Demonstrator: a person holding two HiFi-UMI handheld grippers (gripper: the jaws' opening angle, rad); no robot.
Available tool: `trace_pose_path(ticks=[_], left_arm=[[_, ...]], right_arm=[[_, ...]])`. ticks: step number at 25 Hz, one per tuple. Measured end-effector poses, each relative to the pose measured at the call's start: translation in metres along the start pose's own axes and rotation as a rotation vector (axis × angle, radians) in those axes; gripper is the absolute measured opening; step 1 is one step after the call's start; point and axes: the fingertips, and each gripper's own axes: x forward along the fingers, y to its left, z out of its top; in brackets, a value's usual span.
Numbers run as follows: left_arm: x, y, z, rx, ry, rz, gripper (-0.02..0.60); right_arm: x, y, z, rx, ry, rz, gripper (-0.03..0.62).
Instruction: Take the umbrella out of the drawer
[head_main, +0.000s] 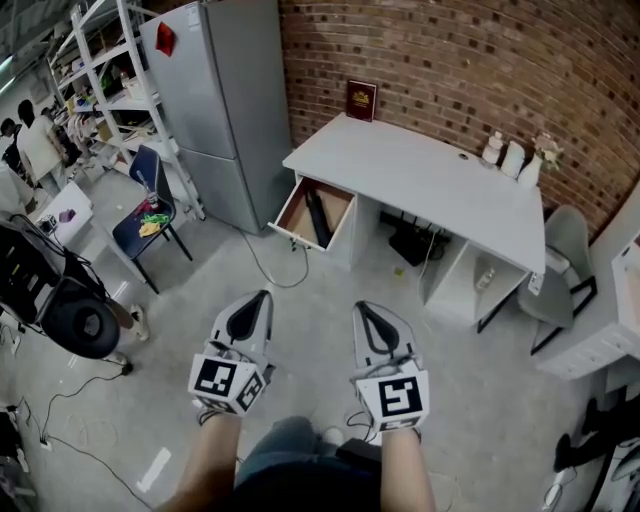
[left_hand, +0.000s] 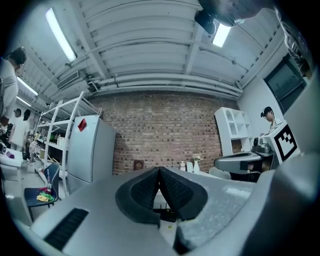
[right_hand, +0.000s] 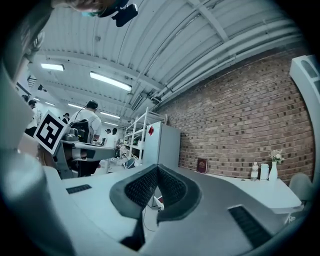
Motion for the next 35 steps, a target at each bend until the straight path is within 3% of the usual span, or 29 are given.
trace_pose_path(ticks=[5,14,26,31,35], left_arm=[[0.028,0.011,-0.007,-0.032,-0.007,0.000,-0.002],[0.106,0.058,-0.020,-0.197,-0.021,-0.034,-0.002],[0.247,0.168,-0.054,-0.208,0.072,-0.044,-0.002],[0.300,0.214,-0.069,-0.210,0.108,-0.068,-0.002],[0.336,0.240,-0.090,-0.225,0.151,-0.090,-0.002]], right_arm=[[0.021,-0.020,-0.007,0.007,0.005,-0.008,-0.008],[0.091,-0.065,-0.018,0.008,0.019,-0.050,-0.008],[0.253,-0.117,-0.049,0.053,0.083,-0.080,-0.006],[0.317,-0.130,-0.070,0.061,0.186,-0.087,-0.008],[0.363,-0.140,-0.080,0.071,0.162,-0.103,-0.007]])
